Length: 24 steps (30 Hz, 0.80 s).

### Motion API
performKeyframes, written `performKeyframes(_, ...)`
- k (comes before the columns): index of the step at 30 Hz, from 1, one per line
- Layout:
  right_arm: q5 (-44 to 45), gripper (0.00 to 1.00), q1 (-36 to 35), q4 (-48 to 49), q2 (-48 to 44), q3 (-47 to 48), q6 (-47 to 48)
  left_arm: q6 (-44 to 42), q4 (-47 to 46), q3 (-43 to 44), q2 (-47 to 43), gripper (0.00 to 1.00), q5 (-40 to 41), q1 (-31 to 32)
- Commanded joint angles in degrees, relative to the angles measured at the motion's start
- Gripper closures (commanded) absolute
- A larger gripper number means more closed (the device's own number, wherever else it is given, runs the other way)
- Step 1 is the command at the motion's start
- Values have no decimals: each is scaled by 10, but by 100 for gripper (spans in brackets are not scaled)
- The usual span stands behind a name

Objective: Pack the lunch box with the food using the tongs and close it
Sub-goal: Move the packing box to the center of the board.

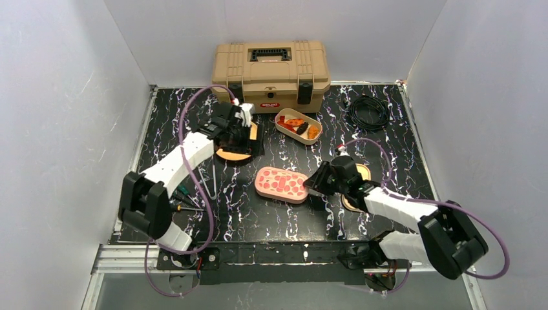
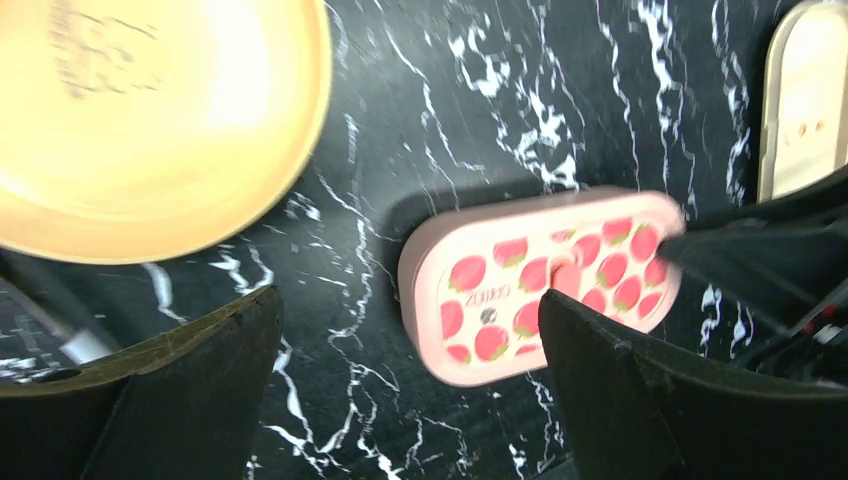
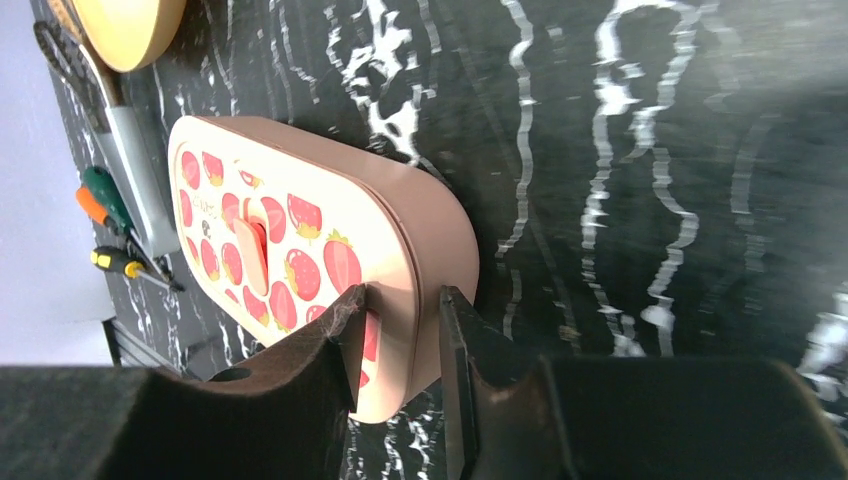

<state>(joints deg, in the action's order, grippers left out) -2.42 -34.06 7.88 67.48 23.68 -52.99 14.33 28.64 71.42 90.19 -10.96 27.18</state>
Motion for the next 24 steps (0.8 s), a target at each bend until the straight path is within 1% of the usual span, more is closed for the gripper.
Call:
performKeyframes(1,34,61,-64,-24,65,27,-22,3,-32,-24,-51,2,30,-47)
performKeyframes(4,48,61,-105,5,108,63,-39,10,-45,-35,-71,2,31,-69)
performKeyframes(8,53,60,-151,16,180,121,-40,11,-47,-39,-83,2,29,-78)
performKeyframes(12,58,57,-165,-4,208,165,-16,13,-51,-41,-91,2,27,-82)
performKeyframes(14,74,52,-165,-34,202,186,8,15,-55,-44,-98,2,27,-88)
performKeyframes(18,120,45,-141,-128,180,238,65,25,-64,-50,-114,2,18,-100)
performKeyframes(21,125,43,-91,-164,163,260,95,34,-70,-53,-118,2,4,-104)
performKeyframes(24,119,41,-35,-178,157,280,118,38,-70,-52,-117,2,-6,-106)
